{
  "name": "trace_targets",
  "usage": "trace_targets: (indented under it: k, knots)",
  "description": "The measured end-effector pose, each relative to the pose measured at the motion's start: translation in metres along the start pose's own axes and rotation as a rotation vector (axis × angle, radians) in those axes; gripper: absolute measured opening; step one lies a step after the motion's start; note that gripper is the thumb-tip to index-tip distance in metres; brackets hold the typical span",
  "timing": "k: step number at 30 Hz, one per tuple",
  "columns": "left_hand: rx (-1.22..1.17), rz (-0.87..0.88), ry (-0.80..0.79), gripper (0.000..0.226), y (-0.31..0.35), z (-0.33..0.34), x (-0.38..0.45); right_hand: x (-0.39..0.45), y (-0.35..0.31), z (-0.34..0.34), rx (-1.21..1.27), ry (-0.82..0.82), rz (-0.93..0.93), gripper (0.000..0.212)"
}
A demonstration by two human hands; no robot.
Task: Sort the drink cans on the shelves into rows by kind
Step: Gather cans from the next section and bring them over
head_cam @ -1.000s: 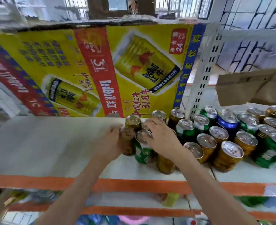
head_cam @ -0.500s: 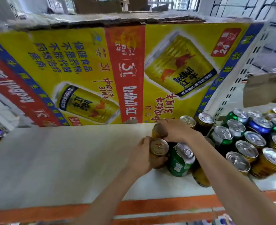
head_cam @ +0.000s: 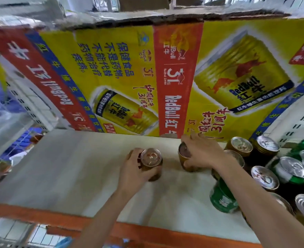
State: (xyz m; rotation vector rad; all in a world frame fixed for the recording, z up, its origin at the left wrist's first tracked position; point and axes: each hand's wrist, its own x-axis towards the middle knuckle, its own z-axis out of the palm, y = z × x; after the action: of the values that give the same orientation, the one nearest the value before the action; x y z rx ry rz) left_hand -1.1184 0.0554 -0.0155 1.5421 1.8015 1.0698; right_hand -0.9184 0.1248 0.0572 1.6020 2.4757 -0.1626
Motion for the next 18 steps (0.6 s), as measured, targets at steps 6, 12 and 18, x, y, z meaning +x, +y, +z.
trace_targets:
  k: [6, 12, 18]
  knots:
    - [-0.037, -0.104, 0.151, 0.047, -0.037, -0.096, 0.046, 0.049, -0.078, -0.005, 0.28, 0.06, -0.137, 0.075]
    - [-0.042, -0.267, 0.235, 0.057, -0.097, -0.18, 0.089, 0.109, -0.165, -0.004, 0.48, 0.016, -0.106, 0.083]
    - [0.008, -0.232, 0.185, 0.048, -0.131, -0.222, 0.123, 0.144, -0.223, -0.014, 0.469, 0.053, -0.101, 0.069]
